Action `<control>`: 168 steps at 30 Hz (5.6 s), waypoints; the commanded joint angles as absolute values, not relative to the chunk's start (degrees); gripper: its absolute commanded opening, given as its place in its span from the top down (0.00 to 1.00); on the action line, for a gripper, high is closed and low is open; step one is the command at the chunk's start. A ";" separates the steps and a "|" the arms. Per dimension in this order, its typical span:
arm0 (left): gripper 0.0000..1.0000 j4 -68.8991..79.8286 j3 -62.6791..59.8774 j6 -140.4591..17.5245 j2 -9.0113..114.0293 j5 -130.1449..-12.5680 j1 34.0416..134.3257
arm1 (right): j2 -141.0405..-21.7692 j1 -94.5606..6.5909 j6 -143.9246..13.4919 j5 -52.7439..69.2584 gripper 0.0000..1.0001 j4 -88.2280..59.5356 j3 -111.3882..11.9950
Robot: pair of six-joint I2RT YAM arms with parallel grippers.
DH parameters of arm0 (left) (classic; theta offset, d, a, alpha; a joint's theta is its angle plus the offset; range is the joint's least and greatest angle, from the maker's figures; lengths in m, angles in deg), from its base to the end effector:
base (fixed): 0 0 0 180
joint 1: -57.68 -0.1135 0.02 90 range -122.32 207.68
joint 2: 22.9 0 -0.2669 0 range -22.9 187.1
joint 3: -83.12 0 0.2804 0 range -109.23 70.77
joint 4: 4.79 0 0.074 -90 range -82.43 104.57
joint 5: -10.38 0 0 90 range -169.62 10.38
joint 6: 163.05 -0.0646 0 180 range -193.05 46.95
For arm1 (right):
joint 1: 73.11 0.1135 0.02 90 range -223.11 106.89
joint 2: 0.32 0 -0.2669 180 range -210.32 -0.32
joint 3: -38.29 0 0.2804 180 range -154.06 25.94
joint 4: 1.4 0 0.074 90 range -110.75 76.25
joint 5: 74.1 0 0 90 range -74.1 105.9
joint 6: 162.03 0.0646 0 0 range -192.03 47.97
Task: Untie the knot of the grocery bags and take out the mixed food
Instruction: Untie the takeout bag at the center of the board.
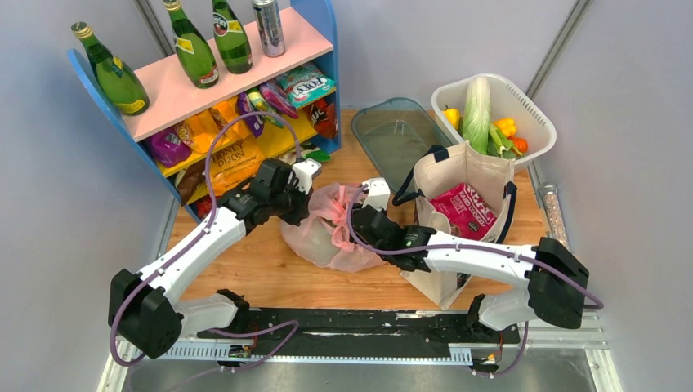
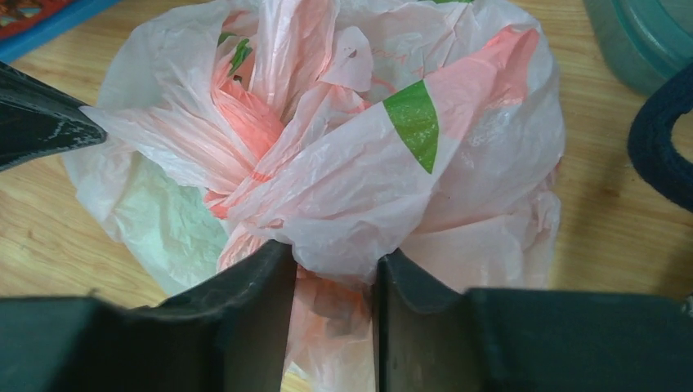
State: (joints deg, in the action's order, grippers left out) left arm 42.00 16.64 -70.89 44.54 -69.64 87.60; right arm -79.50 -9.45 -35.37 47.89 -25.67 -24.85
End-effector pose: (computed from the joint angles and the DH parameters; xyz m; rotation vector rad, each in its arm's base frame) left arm 0.2462 -0.1546 0.2534 0.6650 2.3483 -0.4651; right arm 0.1805 0.2874 0.2149 -0.2251 2.1634 0.3706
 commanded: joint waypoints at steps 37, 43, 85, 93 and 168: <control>0.09 31.97 10.58 -73.59 42.00 -63.13 90.97 | -71.46 -15.02 -30.66 42.13 1.00 -24.83 -18.69; 0.07 29.33 9.10 -66.78 49.00 -63.47 91.03 | -70.62 -15.10 -30.72 41.94 1.00 -24.44 -17.97; 1.00 37.77 5.86 -72.38 52.76 -74.74 90.48 | -67.38 -25.84 -35.31 35.58 1.00 -22.63 -15.75; 1.00 38.68 6.51 -72.81 53.27 -76.52 90.39 | -63.97 -25.91 -42.53 33.36 0.97 -22.70 -15.93; 0.37 33.03 10.85 -77.60 44.32 -71.97 91.32 | -64.84 -35.76 -55.24 7.20 1.00 -11.14 -20.00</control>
